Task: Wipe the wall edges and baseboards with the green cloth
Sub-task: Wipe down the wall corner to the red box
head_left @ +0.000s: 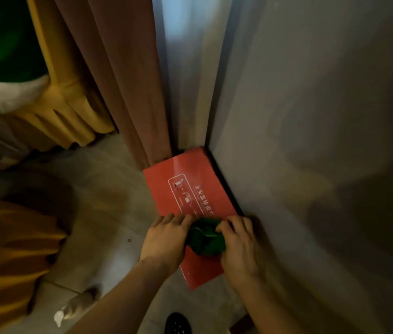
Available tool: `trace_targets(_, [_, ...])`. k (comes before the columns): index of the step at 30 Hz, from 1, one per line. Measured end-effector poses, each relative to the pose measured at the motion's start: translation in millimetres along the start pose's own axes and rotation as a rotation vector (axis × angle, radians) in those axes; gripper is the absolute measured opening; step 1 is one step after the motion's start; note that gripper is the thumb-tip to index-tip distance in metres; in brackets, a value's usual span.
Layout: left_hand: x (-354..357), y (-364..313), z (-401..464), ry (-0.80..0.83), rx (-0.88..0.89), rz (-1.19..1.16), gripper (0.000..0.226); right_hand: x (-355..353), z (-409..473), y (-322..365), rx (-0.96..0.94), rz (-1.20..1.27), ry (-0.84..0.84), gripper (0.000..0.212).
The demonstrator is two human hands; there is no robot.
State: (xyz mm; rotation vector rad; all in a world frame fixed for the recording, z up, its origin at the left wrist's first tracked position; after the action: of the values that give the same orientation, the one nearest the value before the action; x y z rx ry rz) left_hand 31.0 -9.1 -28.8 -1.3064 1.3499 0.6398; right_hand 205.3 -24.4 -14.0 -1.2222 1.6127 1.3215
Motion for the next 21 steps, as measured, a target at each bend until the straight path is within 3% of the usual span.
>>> trace_targets(6, [36,-1,6,0.094,0.093,-0.008,0.100,43,3,-21,-0.052,-0.075,0.085,0.083])
trace_targets(12, [70,-3,2,0.114,0.109,0.081,0.088,69,6,-29,-0.019,-0.136,0.057,0.073])
trace_targets(21, [83,-1,10,0.092,0.101,0.101,0.080,75,12,-32,-0.028,-0.211,0.057,0.074])
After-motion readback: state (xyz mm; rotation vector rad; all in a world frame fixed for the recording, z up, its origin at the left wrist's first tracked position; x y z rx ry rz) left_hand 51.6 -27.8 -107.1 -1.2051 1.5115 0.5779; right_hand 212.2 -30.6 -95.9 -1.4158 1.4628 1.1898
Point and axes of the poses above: each hand's wrist, its own z-axis towards the middle knuckle, its own x-axis out of the palm, y = z × x, the point moved 1 cm from there along z, towards the middle knuckle, and after that the axes turned 4 degrees about x, right-handed, at the moved point
